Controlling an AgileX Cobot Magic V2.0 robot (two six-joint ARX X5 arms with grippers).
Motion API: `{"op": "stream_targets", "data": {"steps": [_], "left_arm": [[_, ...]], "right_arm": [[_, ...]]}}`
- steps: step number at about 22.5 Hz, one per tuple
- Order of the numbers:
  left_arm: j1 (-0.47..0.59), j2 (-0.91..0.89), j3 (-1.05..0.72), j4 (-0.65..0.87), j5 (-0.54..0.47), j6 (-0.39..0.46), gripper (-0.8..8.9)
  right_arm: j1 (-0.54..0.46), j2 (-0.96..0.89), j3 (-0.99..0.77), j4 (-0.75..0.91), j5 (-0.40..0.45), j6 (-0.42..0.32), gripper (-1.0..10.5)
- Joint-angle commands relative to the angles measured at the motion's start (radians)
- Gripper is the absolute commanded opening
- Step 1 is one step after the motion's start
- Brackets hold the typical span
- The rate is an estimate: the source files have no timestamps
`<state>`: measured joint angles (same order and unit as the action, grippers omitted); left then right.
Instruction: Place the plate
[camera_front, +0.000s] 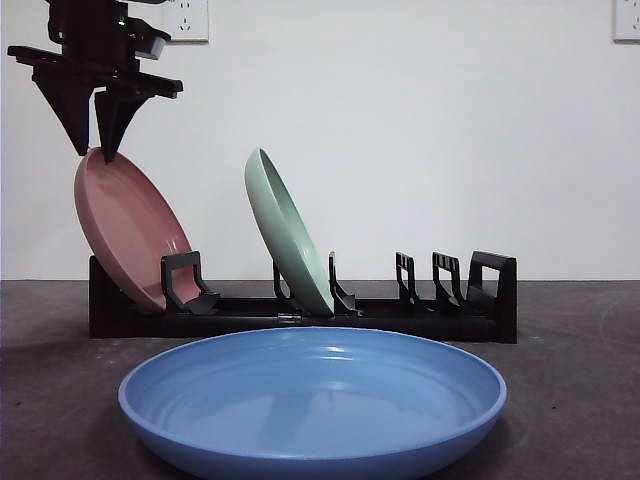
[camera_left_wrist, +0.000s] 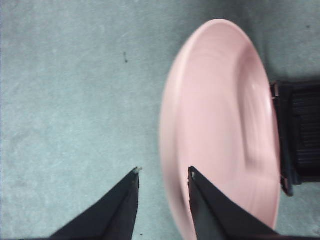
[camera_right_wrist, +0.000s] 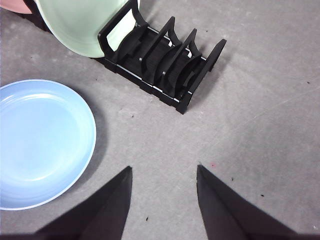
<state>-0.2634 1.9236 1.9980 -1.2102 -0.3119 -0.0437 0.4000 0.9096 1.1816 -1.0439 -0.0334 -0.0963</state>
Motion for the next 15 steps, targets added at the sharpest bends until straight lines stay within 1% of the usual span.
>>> {"op": "stream_targets", "data": {"steps": [1,3,6,12,14,15], "left_arm": [[0.003,0.027,0.033,-0.001,-0.005,0.006,0.79],[0.005,0.027,0.033,-0.001,0.003,0.006,0.23],[0.005,0.028,0.033,0.003,0.026,0.006,0.17],[0.005,0.028,0.034,-0.002,0.025,0.006,0.17],[-0.004,0.027,0.034,-0.009,0.003,0.006,0.17],[-0.01,0.027,0.036,-0.02,-0.034,0.006,0.17]], "right_arm": [[0.004,0.002,0.01,0.002,-0.003,0.011,2.0],[0.004,0.002,0.01,0.002,-0.003,0.011,2.0],[0.004,0.002,0.01,0.002,-0.003,0.011,2.0],[0.004,0.002,0.01,0.002,-0.003,0.011,2.0],[0.004,0.002,0.01,0.002,-0.003,0.011,2.0],[0.004,0.002,0.01,0.002,-0.003,0.011,2.0]]}}
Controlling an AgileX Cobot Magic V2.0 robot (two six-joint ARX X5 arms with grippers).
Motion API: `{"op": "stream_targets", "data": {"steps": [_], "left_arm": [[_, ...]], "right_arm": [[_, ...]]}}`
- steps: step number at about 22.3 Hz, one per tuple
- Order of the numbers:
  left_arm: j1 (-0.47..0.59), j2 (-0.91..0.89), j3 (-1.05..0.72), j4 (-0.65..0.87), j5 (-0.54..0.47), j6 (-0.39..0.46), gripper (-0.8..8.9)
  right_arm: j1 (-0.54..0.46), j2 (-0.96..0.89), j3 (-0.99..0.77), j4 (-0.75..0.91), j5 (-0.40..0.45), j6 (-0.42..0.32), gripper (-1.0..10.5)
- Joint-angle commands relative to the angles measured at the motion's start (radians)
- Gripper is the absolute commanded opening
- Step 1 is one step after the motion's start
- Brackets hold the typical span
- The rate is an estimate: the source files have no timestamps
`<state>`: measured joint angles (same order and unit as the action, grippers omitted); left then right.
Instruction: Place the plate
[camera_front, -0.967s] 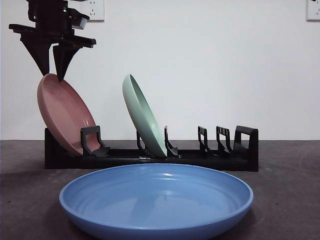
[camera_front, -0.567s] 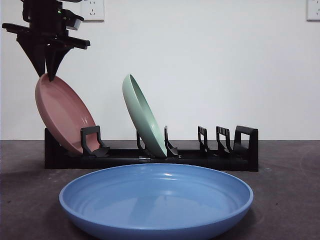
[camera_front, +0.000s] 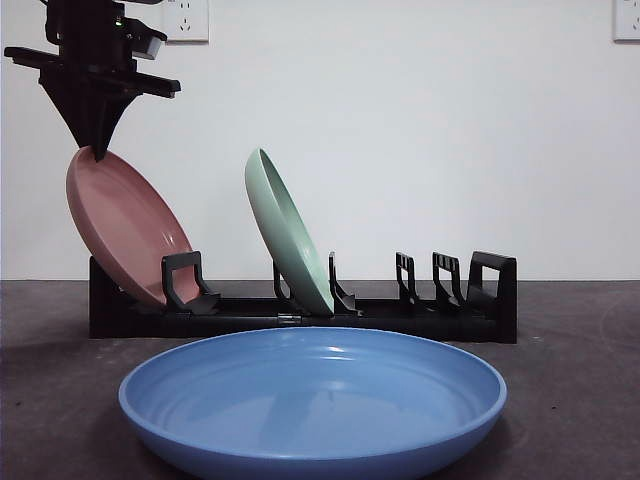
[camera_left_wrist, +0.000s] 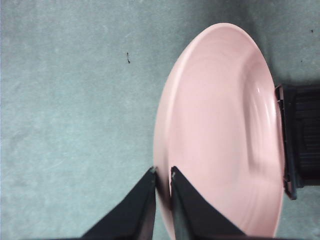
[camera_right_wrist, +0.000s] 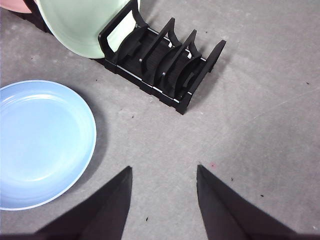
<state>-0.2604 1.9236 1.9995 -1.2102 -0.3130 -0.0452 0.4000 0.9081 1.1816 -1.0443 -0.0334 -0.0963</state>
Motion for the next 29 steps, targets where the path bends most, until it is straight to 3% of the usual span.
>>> {"op": "stream_targets", "data": {"steps": [1,3,8,17,29], "left_arm": [[-0.021,0.027,0.037,-0.031,-0.079,0.008,0.17],[-0.03,0.027,0.041,-0.05,-0.153,0.008,0.17],[-0.035,0.027,0.077,-0.085,-0.225,0.007,0.17],[-0.055,0.025,0.189,-0.146,-0.301,0.007,0.17],[-0.055,-0.037,0.268,-0.235,-0.288,-0.017,0.16]], "right_arm": [[0.004,0.004,0.01,0.003,-0.003,0.011,2.0],[0.004,0.004,0.01,0.003,-0.003,0.011,2.0],[0.004,0.004,0.01,0.002,-0.003,0.017,2.0],[0.004,0.004,0.01,0.002,-0.003,0.018,2.0],[0.004,0.003,0.01,-0.008,-0.003,0.018,2.0]]}}
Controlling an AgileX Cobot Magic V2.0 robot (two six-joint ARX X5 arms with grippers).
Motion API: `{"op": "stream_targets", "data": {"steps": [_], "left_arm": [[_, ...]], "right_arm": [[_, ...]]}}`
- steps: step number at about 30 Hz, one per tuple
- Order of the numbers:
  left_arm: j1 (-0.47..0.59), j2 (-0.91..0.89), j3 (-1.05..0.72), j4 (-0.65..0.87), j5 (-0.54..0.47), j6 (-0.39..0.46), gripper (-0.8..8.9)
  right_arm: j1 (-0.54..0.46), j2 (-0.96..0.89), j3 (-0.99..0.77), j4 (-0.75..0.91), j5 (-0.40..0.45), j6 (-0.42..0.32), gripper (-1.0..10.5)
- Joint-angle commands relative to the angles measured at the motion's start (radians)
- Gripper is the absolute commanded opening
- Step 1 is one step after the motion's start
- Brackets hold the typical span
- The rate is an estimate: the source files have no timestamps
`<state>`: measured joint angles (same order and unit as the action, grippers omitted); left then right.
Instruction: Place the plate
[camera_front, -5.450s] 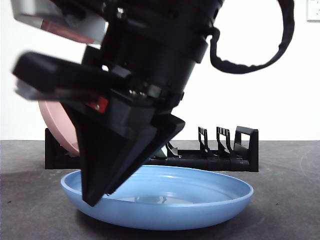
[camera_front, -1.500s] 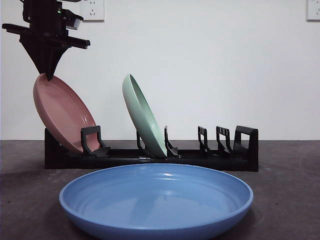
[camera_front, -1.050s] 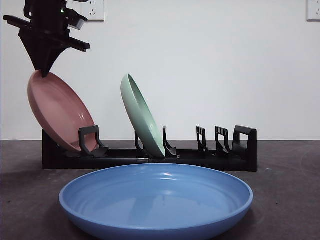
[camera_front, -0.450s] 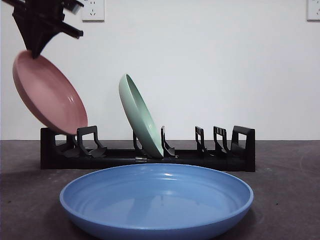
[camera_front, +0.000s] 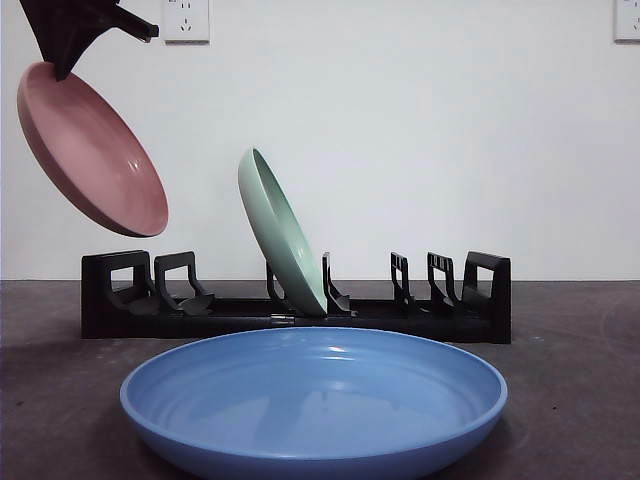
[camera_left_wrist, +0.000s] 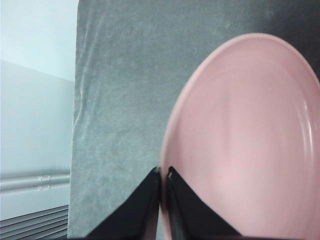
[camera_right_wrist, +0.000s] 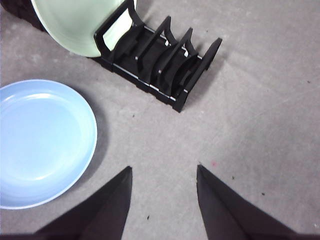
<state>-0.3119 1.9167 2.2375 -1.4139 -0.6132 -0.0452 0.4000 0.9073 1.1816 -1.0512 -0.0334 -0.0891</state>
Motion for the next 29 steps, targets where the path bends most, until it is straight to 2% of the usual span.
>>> {"op": "stream_targets", "data": {"steps": [1,11,17,22,29], "left_arm": [[-0.004,-0.042,0.03,-0.032,0.028,-0.021,0.16],[-0.003,-0.213,0.025,-0.049,0.211,-0.074,0.16],[-0.003,-0.33,-0.037,-0.05,0.331,-0.106,0.16],[-0.003,-0.426,-0.162,-0.05,0.435,-0.126,0.16],[-0.003,-0.57,-0.436,-0.05,0.575,-0.141,0.16]], "right_arm": [[0.004,0.004,0.01,-0.001,-0.003,0.01,2.0],[0.004,-0.002,0.01,-0.007,-0.003,0.01,2.0],[0.004,-0.002,0.01,-0.012,-0.003,0.011,2.0],[0.004,-0.002,0.01,-0.013,-0.003,0.011,2.0],[0.004,-0.002,0.01,-0.017,-0.003,0.011,2.0]]}}
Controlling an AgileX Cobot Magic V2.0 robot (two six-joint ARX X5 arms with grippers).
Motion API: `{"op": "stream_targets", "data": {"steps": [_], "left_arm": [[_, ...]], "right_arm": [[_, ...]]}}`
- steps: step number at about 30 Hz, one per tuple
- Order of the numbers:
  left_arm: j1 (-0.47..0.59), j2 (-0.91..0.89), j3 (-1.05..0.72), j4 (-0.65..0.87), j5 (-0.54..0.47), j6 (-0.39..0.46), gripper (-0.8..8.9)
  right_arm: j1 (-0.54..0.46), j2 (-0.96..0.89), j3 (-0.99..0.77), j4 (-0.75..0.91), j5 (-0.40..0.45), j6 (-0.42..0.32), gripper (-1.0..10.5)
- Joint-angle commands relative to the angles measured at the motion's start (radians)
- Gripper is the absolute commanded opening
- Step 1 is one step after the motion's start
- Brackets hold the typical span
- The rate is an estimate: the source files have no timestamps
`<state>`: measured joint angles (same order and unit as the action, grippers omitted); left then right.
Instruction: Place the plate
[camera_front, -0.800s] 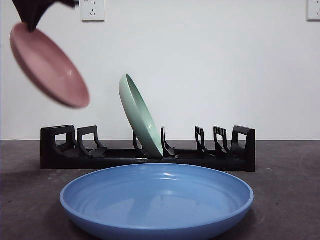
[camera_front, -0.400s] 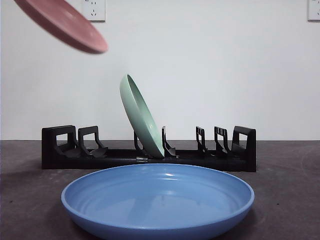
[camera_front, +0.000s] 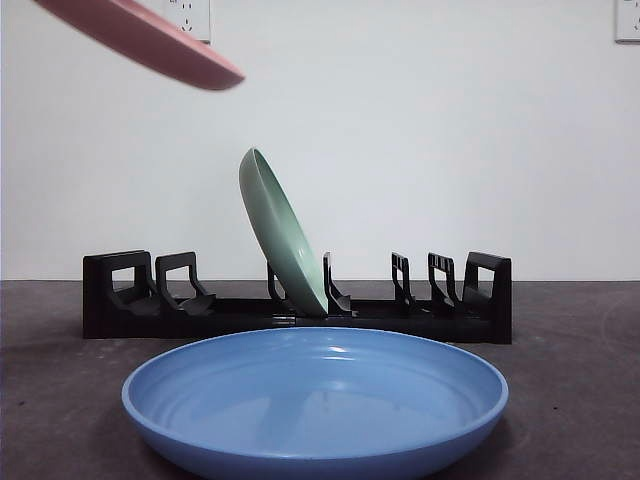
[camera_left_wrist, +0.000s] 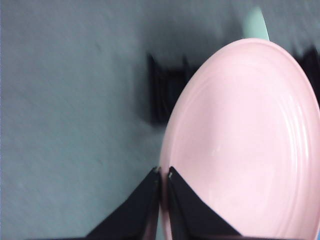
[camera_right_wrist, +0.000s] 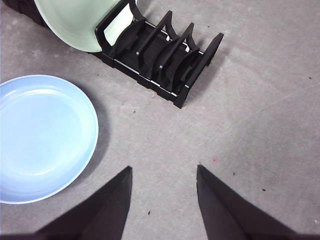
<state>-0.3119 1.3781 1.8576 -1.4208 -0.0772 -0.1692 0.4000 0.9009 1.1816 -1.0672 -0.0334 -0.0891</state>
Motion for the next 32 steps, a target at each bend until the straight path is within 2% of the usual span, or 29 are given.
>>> {"op": "stream_targets", "data": {"steps": [1,5,8,17,24,32], "left_arm": [[-0.003,-0.06,-0.108,-0.043,0.055,-0.019,0.16],[-0.004,-0.154,-0.266,0.018,0.105,-0.019,0.16],[-0.004,-0.24,-0.388,0.129,0.22,-0.049,0.16],[-0.004,-0.396,-0.74,0.387,0.434,-0.143,0.15],[-0.005,-0.403,-0.945,0.6,0.532,-0.209,0.15],[-0.02,-0.323,-1.006,0.715,0.561,-0.226,0.15]], "right_arm": [[0.004,0.004,0.01,-0.001,-0.003,0.011,2.0],[0.004,0.004,0.01,-0.001,-0.003,0.011,2.0],[0.004,0.004,0.01,-0.002,-0.003,0.011,2.0],[0.004,0.004,0.01,-0.005,-0.003,0.011,2.0],[0.004,0.004,0.01,-0.009,-0.003,0.011,2.0],[0.004,0.005,0.01,-0.009,0.0,0.011,2.0]]}}
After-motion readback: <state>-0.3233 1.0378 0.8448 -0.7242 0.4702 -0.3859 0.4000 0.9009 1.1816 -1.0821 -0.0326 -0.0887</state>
